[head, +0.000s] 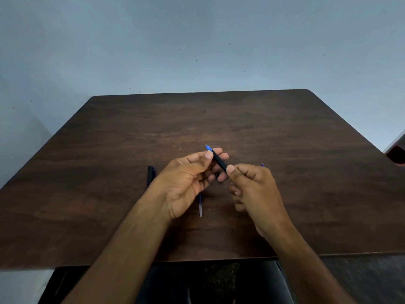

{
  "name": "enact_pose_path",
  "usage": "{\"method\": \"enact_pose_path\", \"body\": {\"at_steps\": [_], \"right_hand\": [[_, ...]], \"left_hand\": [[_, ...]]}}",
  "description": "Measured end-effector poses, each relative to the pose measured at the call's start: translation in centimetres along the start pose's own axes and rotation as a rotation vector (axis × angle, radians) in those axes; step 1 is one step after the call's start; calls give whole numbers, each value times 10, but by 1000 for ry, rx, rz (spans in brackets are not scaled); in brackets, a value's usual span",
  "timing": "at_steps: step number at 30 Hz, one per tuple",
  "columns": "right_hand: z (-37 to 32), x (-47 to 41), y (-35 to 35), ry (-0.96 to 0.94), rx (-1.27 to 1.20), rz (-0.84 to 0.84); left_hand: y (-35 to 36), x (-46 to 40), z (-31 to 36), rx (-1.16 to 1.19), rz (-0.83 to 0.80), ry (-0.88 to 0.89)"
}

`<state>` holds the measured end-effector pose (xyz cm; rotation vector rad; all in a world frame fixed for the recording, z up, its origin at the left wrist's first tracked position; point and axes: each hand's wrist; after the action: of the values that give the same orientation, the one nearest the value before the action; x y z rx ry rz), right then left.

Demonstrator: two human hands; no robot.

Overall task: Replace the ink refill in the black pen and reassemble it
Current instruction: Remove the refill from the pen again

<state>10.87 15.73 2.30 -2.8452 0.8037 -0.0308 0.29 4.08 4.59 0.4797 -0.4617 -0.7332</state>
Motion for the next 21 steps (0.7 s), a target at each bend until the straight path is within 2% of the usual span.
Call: {"method": "enact_pose_path", "body": {"at_steps": [6,13,16,21], "right_hand": [[-1,2,5,-9,-7,-71],[1,3,2,-158,95,-14],[0,4,2,-200,142,4],[-1,4,2,-199,167,30]], "left_hand": [[-3,4,-1,54,103,60],[0,7,-1,13,221,149],[3,9,1,-40,186,121],[-4,15,5,-97,13,93]]}}
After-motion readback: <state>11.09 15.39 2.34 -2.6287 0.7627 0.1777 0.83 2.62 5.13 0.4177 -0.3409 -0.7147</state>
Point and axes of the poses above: each hand's wrist, its own x-axis away from the middle knuckle, its own y-axis out of the palm, z = x × y, and after that the axes turned 10 degrees about x, right-handed
